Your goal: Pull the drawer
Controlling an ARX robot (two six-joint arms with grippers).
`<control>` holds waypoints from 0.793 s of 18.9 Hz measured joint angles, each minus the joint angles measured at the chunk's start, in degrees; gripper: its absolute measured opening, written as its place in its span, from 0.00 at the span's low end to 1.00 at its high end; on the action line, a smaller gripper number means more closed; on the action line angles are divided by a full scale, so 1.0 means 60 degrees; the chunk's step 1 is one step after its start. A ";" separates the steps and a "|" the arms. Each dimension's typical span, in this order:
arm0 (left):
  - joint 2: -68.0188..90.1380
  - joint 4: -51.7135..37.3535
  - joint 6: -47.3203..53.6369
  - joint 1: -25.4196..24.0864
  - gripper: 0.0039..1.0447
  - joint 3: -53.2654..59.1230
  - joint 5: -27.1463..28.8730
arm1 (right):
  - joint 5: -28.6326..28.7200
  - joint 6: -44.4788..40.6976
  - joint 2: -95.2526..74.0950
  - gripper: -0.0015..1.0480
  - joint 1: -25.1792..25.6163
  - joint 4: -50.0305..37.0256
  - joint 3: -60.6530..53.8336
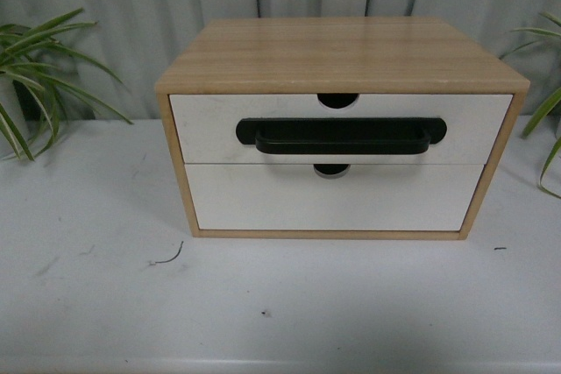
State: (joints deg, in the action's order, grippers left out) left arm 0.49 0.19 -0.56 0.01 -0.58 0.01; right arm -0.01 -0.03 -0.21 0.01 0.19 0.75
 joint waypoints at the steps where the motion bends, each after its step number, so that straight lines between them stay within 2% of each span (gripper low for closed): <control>1: -0.0004 0.0000 0.0000 0.0000 0.94 0.0000 0.0000 | 0.0000 0.0000 0.0000 0.94 0.0000 0.0004 0.0000; 15: -0.0004 0.0000 0.0000 0.0000 0.94 0.0000 0.0000 | 0.0000 0.0000 0.0000 0.94 0.0000 0.0004 0.0000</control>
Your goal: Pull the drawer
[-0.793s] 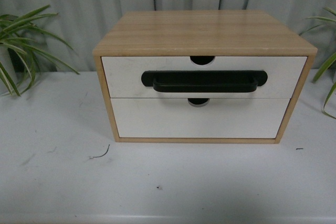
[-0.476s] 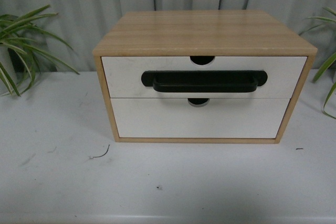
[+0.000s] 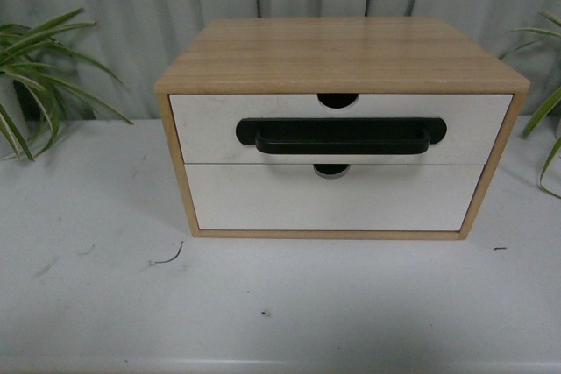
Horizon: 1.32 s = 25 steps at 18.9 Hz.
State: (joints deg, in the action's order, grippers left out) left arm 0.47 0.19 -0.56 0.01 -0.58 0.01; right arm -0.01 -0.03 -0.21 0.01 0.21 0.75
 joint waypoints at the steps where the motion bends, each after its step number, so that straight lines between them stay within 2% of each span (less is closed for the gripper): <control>1: 0.0000 0.0000 0.0000 0.0000 0.94 0.0000 0.0000 | 0.0109 0.0146 -0.0095 0.94 0.0051 0.0415 0.0095; 2: 0.0022 0.0109 -0.0036 0.0022 0.94 -0.0015 0.0091 | 0.0605 0.0499 -0.1086 0.94 0.0470 0.0372 0.0295; 3: 0.0965 0.1694 -0.0929 0.0885 0.94 -0.0692 0.2029 | 0.0765 0.0586 -0.2167 0.94 0.0816 -0.0521 0.0477; 4: 0.2317 0.1555 -0.1781 0.1173 0.94 -0.1206 0.3228 | 0.0900 0.0576 -0.3020 0.94 0.0809 -0.1512 0.0667; 5: 0.3064 0.0838 -0.2160 0.0809 0.94 -0.1410 0.3643 | 0.0896 0.0521 -0.4215 0.94 0.0667 -0.2841 0.1009; 8: 0.6594 -0.2452 -0.2375 -0.0412 0.94 -0.2492 0.2229 | 0.0750 -0.0106 -0.8568 0.94 0.0036 -0.6535 0.2415; 10: 0.9420 -0.4022 -0.2320 -0.0470 0.94 -0.3850 0.1515 | 0.0714 -0.0488 -1.0998 0.94 -0.0288 -0.7515 0.3985; 11: 1.0440 -0.4211 -0.2175 -0.0328 0.94 -0.4612 0.1341 | 0.0721 -0.0809 -1.1999 0.94 -0.0514 -0.7624 0.4823; 13: 1.2236 -0.4080 -0.1377 0.0291 0.94 -0.6226 0.0525 | 0.1468 -0.1705 -1.3325 0.94 -0.0841 -0.7238 0.6237; 15: 1.2768 -0.3118 0.0273 0.1166 0.94 -0.7344 -0.0849 | 0.3064 -0.3282 -1.3573 0.94 -0.1082 -0.6608 0.6991; 18: 1.2764 -0.1020 0.2958 0.2131 0.94 -0.8531 -0.2510 | 0.5064 -0.6073 -1.3570 0.94 -0.1053 -0.4605 0.7894; 21: 1.3172 0.1071 0.5333 0.2758 0.94 -0.9449 -0.3009 | 0.6087 -0.8575 -1.3741 0.94 -0.0994 -0.2543 0.8579; 22: 1.3431 0.1934 0.6200 0.2947 0.94 -0.9817 -0.3042 | 0.6196 -0.9457 -1.3861 0.94 -0.0991 -0.1905 0.8834; 25: 1.4010 0.3297 0.7541 0.3260 0.94 -1.0517 -0.2849 | 0.6138 -1.1959 -1.4342 0.94 -0.0896 0.0120 0.9613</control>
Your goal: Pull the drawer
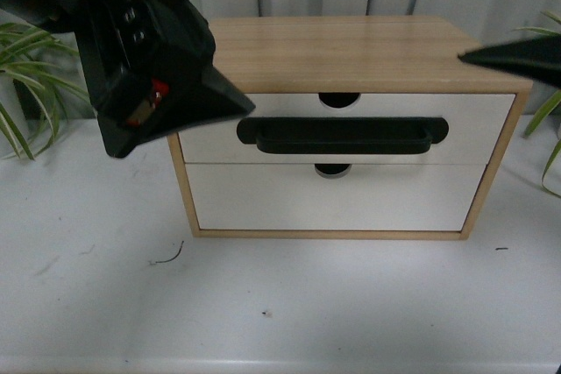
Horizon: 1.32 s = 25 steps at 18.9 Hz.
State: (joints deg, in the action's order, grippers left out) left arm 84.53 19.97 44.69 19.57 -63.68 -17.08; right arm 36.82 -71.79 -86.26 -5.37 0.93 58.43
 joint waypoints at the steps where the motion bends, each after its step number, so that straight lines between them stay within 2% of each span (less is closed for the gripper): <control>1: 0.0280 0.0521 0.0583 0.0124 0.94 -0.0306 0.0109 | -0.0157 -0.1107 -0.0164 0.94 0.0044 0.0721 0.0197; 4: 0.0845 0.1260 0.1330 0.0332 0.94 -0.0849 0.0273 | -0.0761 -0.3388 -0.0645 0.94 0.0168 0.2324 0.0648; 7: 0.1770 0.1344 0.1887 0.0619 0.94 -0.1410 0.0594 | -0.1410 -0.4422 -0.1147 0.94 0.0076 0.2976 0.0998; 14: 0.3177 0.0444 0.1865 0.0812 0.94 -0.1803 0.0452 | -0.1672 -0.4586 -0.2324 0.94 -0.0747 0.2881 0.1315; 20: 0.3931 -0.0087 0.1796 0.0831 0.94 -0.2033 0.0273 | -0.1843 -0.4634 -0.3264 0.94 -0.1053 0.2546 0.1683; 25: 0.4656 -0.0463 0.1800 0.1260 0.94 -0.2025 0.0310 | -0.2102 -0.4652 -0.3938 0.94 -0.1228 0.1749 0.1359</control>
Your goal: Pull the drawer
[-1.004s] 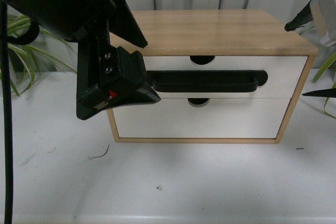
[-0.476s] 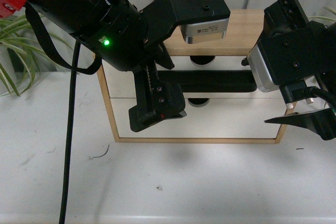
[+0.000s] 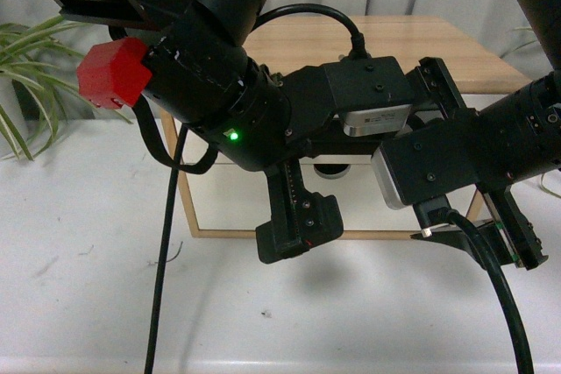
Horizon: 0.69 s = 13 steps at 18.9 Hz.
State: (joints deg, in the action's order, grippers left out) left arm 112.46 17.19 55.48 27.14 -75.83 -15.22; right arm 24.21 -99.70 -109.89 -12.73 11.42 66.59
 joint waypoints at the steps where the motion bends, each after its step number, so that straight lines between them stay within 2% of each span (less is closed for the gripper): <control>1: 0.0036 -0.0025 0.0004 0.0018 0.94 0.0000 0.0000 | 0.0004 0.0000 -0.0029 0.94 0.0000 -0.0084 -0.0025; 13: 0.0215 -0.0149 0.0007 0.0117 0.94 0.0000 0.0025 | 0.0004 0.0004 -0.0117 0.94 -0.0004 -0.0346 -0.0219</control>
State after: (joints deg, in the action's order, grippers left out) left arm 113.75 16.29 55.53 27.83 -75.83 -15.07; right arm 24.23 -99.68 -110.59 -12.75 9.34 65.28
